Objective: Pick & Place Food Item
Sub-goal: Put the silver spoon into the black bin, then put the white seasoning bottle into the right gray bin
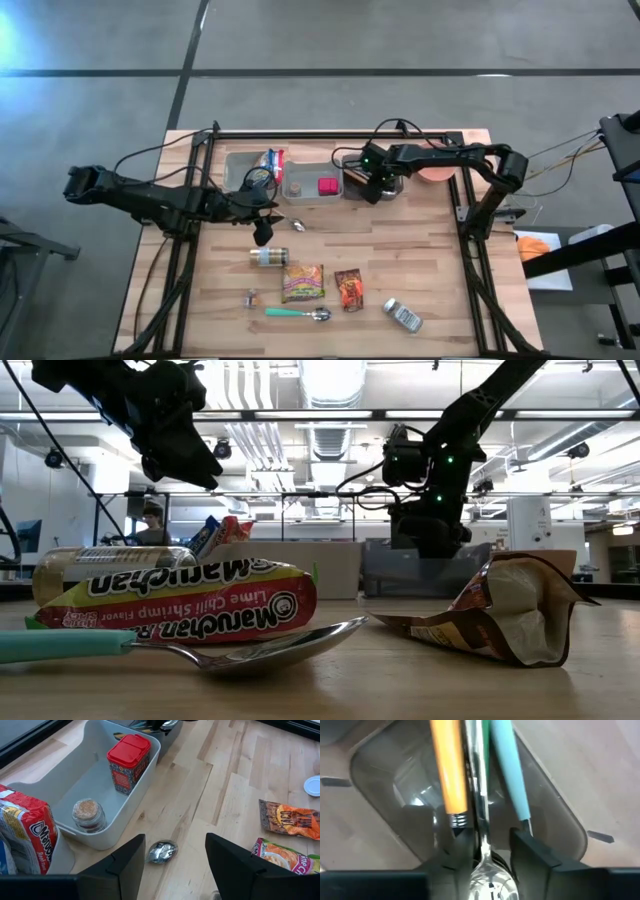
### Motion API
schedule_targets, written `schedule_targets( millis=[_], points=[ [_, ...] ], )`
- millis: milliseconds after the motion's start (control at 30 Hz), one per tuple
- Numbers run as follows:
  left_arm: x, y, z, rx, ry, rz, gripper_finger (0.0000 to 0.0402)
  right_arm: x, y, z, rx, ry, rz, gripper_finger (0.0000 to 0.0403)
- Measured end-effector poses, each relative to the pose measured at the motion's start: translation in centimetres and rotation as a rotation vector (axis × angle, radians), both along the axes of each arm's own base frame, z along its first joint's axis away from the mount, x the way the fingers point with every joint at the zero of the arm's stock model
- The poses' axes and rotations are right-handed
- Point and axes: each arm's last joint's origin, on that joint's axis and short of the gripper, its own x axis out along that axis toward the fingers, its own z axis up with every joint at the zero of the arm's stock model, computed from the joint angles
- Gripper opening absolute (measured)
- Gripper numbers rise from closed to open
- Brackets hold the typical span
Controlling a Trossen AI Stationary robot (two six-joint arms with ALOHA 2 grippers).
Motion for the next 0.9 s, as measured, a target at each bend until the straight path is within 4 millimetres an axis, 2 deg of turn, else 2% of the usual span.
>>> schedule_targets(
  millis=[133, 267, 400, 600, 767, 900],
  points=[
    [0.0, 0.0, 0.0, -0.001, 0.0, -0.001, 0.0213, 0.0, 0.0, 0.0, 0.009, -0.006, -0.013, 0.0177],
    [0.0, 0.0, 0.0, -0.001, 0.0, -0.001, 0.0213, 0.0, 0.1, 0.0, 0.011, -0.007, -0.015, 0.0206],
    [0.0, 0.0, 0.0, -0.001, -0.001, -0.001, 0.0213, 0.1, 0.2, 0.6, 0.01, 0.018, -0.032, 0.0213],
    [0.0, 0.0, 0.0, -0.002, -0.002, -0.001, 0.0213, 0.8, 0.9, 2.8, -0.048, 0.092, -0.02, 0.0215],
    [0.0, 0.0, 0.0, -0.002, 0.0, -0.002, 0.0213, 2.0, 2.8, 5.0, -0.046, 0.076, 0.01, 0.0215],
    [0.0, 0.0, -0.1, -0.007, 0.006, 0.002, 0.0213, 1.9, 6.0, 6.6, -0.018, 0.135, 0.039, 0.0215]
  ],
)
